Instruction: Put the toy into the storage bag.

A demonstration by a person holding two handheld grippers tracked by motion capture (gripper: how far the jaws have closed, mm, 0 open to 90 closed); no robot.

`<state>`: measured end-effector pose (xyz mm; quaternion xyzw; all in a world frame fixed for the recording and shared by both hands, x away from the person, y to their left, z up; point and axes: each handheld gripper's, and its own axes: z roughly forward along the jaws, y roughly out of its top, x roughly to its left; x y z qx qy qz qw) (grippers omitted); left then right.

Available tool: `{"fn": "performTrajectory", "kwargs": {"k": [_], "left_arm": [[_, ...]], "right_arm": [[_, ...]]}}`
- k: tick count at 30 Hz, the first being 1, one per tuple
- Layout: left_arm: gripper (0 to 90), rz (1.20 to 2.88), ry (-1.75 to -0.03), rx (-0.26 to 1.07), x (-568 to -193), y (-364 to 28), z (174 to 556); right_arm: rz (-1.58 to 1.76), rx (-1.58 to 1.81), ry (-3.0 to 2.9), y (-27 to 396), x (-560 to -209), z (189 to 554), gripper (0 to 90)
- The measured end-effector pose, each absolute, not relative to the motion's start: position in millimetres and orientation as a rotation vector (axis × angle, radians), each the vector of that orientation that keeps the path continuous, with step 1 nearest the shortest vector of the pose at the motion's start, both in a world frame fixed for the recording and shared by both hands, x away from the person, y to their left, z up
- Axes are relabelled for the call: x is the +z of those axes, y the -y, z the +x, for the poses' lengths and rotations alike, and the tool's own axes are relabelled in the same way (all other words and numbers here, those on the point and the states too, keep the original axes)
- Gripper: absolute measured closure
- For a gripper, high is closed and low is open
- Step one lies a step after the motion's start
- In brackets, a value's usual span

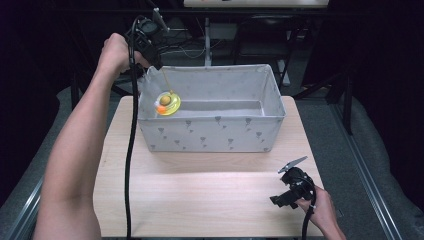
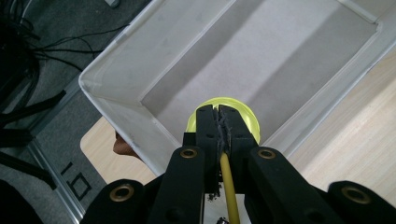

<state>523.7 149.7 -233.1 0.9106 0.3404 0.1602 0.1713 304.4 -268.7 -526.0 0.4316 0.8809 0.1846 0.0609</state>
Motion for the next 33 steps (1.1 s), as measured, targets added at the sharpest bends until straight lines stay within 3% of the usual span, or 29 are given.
{"fn": "performTrajectory", "kwargs": {"k": [33], "left_arm": [[87.4, 2.611, -1.043, 0.355, -303, -157, 541]], "right_arm": [[1.310, 0.564, -2.677, 267, -527, 304, 5.5]]}}
